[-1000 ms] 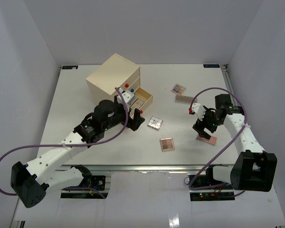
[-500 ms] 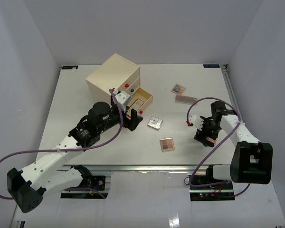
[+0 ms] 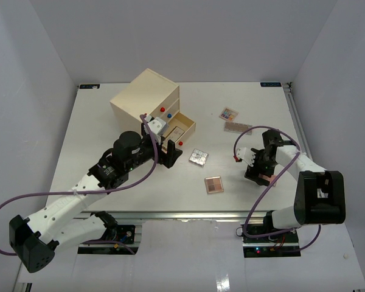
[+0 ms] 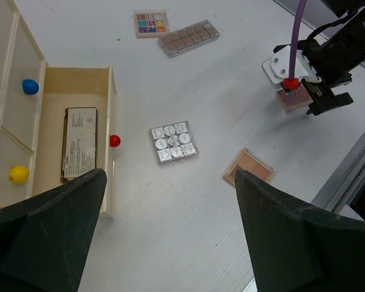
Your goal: Organize the makeup
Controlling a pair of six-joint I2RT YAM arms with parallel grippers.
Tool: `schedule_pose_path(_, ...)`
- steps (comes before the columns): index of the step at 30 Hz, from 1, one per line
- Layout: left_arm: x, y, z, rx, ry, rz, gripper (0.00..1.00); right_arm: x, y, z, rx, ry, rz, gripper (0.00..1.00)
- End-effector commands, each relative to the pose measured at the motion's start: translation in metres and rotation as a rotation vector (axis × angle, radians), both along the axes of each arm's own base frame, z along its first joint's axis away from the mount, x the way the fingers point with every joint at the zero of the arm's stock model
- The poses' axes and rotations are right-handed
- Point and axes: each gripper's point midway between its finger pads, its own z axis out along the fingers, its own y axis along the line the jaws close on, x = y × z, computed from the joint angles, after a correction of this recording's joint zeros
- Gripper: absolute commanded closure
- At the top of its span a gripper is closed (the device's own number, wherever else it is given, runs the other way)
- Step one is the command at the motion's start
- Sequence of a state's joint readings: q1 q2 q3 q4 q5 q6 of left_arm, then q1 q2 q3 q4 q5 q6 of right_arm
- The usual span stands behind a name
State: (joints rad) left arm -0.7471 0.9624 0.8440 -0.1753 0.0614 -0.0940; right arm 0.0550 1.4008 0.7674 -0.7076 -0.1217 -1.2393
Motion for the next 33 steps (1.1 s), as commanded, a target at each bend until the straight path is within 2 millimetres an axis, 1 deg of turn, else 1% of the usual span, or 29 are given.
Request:
schedule_pose_path(1,0.000,0.004,0.010,-0.022,-0.033,0.011,0.02,-0.002,-0.001,-0.008,-0.013,0.007,-0.013,0.09)
schedule_pose_path(4,0.000,0.004,0.011,-0.025,-0.034,0.009,0.02,-0.005,-0.002,-0.012,-0.016,0.008,-0.014,0.08)
schedule_pose_path(8,0.000,0.004,0.010,-0.025,-0.031,0.009,0.02,-0.005,-0.002,-0.016,-0.017,0.011,-0.030,0.03)
schedule_pose_path(10,0.000,0.005,0.010,-0.025,-0.032,0.012,0.02,-0.002,-0.001,-0.016,-0.010,0.006,-0.043,0.03)
schedule_pose_path(11,0.000,0.005,0.010,-0.025,-0.033,0.014,0.02,-0.001,-0.001,-0.016,-0.007,0.004,-0.049,0.05)
schedule_pose_path(15,0.000,0.006,0.012,-0.028,-0.040,0.017,0.02,0.002,0.002,-0.016,0.011,0.004,-0.068,0.23)
schedule_pose_path(17,0.000,0.006,0.013,-0.030,-0.042,0.018,0.02,0.002,0.005,-0.015,0.028,0.006,-0.070,0.29)
schedule_pose_path(22,-0.003,0.006,0.014,-0.042,-0.044,0.008,0.02,0.006,0.015,-0.006,0.081,-0.012,-0.066,0.56)
schedule_pose_path(23,-0.004,0.006,0.015,-0.049,-0.046,0.003,0.02,0.009,0.017,-0.002,0.095,-0.021,-0.065,0.62)
schedule_pose_path(24,-0.006,0.006,0.017,-0.059,-0.046,0.000,0.02,0.011,0.021,0.004,0.113,-0.032,-0.062,0.66)
schedule_pose_path(26,-0.012,0.007,0.023,-0.084,-0.049,-0.015,0.02,0.012,0.031,0.021,0.174,-0.042,-0.062,0.71)
schedule_pose_path(29,-0.023,0.010,0.034,-0.126,-0.050,-0.032,0.02,0.022,0.054,0.059,0.296,-0.077,-0.058,0.75)
schedule_pose_path(30,-0.027,0.012,0.040,-0.146,-0.056,-0.038,0.02,0.026,0.064,0.076,0.346,-0.088,-0.052,0.76)
schedule_pose_path(32,-0.035,0.016,0.050,-0.177,-0.058,-0.041,0.02,0.033,0.081,0.100,0.421,-0.099,-0.054,0.79)
schedule_pose_path(33,-0.038,0.017,0.053,-0.191,-0.058,-0.043,0.02,0.040,0.100,0.122,0.489,-0.119,-0.024,0.80)
